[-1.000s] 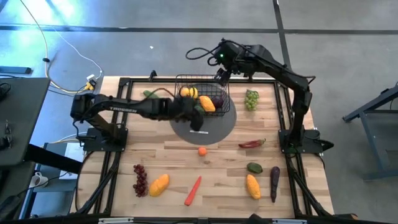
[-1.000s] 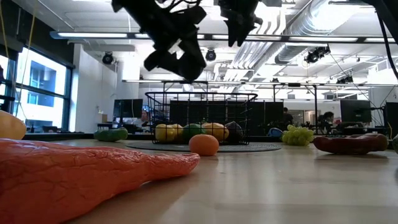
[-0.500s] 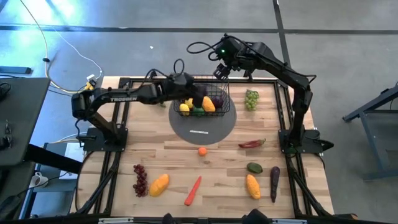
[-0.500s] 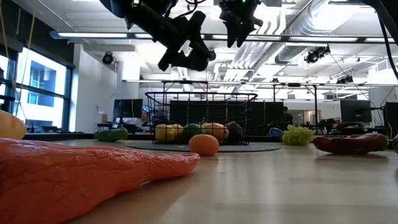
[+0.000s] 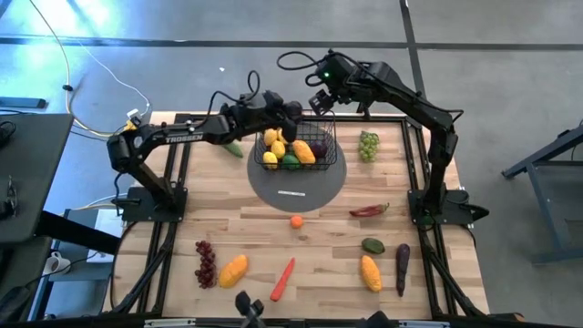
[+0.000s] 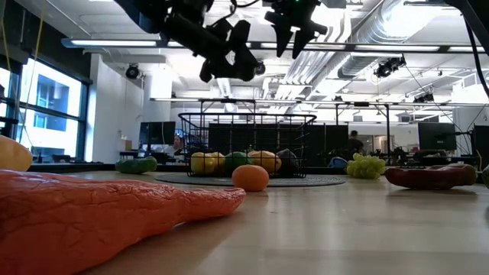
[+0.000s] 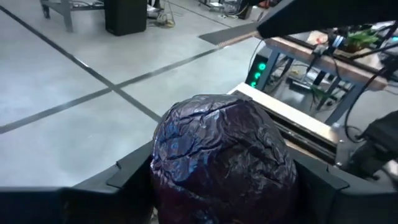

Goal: Build produce basket
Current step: Put the black plum into the basket, then put the orange into the basket

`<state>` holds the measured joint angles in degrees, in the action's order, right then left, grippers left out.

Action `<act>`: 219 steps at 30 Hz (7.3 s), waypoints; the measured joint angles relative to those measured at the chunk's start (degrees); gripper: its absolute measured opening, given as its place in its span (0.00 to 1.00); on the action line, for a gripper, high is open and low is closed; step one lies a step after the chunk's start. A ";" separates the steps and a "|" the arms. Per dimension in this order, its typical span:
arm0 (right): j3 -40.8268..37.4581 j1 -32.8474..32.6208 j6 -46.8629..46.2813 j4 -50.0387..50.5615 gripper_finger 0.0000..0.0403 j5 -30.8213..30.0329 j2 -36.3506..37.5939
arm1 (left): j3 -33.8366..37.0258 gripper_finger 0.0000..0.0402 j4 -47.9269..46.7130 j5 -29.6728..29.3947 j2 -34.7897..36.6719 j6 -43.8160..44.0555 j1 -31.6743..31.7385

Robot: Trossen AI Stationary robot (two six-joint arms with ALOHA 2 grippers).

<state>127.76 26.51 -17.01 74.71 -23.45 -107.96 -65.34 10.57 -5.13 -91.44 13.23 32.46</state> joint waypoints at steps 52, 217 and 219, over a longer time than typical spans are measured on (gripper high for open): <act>0.00 -0.31 -6.53 3.93 0.63 1.56 -0.07 | 0.00 0.66 6.47 13.49 -12.15 -5.92 0.68; -9.12 -20.20 1.64 7.71 0.63 23.08 -0.06 | 0.02 0.98 -79.76 6.20 26.44 1.12 -24.64; -11.57 -21.42 1.66 6.03 0.63 23.07 -0.15 | 0.02 0.98 -79.78 6.17 27.34 3.33 -26.14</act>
<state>116.20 5.09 -15.35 80.74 -0.38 -108.11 -65.32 -69.21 1.04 -64.10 16.56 6.32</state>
